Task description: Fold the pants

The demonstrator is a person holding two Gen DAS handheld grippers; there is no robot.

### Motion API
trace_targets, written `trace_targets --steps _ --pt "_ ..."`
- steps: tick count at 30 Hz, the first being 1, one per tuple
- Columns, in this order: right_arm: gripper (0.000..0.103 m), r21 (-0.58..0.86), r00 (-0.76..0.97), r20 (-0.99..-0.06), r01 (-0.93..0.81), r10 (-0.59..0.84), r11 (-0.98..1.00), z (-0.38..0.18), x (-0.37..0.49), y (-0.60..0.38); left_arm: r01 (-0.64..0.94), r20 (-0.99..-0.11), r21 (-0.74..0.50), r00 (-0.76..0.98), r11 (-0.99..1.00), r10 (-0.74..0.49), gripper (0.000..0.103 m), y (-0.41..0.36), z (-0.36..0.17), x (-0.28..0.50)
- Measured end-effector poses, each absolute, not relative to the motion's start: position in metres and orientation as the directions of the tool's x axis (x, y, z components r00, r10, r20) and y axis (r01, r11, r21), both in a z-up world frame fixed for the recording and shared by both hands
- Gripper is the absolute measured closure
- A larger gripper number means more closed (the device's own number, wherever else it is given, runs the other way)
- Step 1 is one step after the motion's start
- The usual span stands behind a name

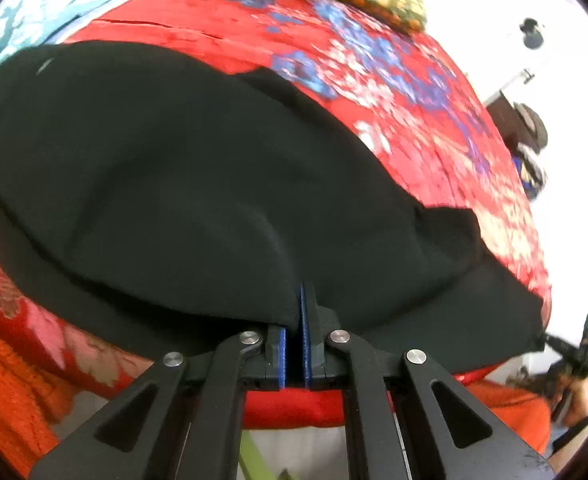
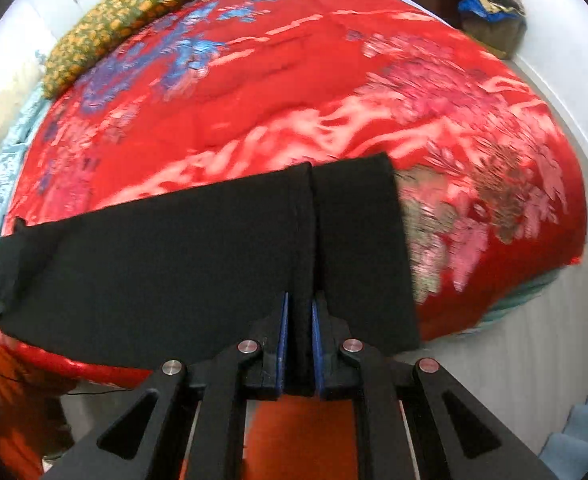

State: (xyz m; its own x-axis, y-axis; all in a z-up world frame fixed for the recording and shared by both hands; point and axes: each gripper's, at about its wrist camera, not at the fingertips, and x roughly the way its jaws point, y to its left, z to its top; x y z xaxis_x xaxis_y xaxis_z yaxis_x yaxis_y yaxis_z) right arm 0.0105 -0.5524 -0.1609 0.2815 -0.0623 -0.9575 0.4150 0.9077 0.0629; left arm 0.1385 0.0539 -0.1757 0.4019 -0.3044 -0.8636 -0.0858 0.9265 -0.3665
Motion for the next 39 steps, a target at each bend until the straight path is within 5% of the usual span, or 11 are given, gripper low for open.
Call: trace_targets --steps 12,16,19,21,39 --pt "0.100 -0.072 0.290 -0.925 0.499 -0.245 0.864 -0.154 -0.002 -0.589 -0.037 -0.872 -0.341 0.386 0.939 -0.301 0.099 0.033 -0.180 0.139" --pt "0.099 0.014 0.313 -0.933 0.525 -0.178 0.851 -0.159 -0.011 -0.602 -0.031 -0.883 -0.327 0.367 0.945 -0.293 0.098 0.030 -0.189 0.137" --pt "0.090 0.096 0.410 -0.904 0.466 -0.119 0.879 -0.143 -0.011 -0.596 -0.029 -0.883 -0.331 0.364 0.943 -0.298 0.099 0.033 -0.190 0.136" --pt "0.071 0.133 0.438 -0.896 0.427 -0.076 0.895 -0.140 -0.009 -0.593 -0.029 -0.883 -0.331 0.362 0.943 -0.299 0.098 0.033 -0.191 0.136" --pt "0.072 0.053 0.245 -0.969 0.298 -0.023 0.953 -0.189 0.040 -0.593 -0.032 -0.890 -0.331 0.343 0.943 -0.301 0.098 0.033 -0.196 0.136"
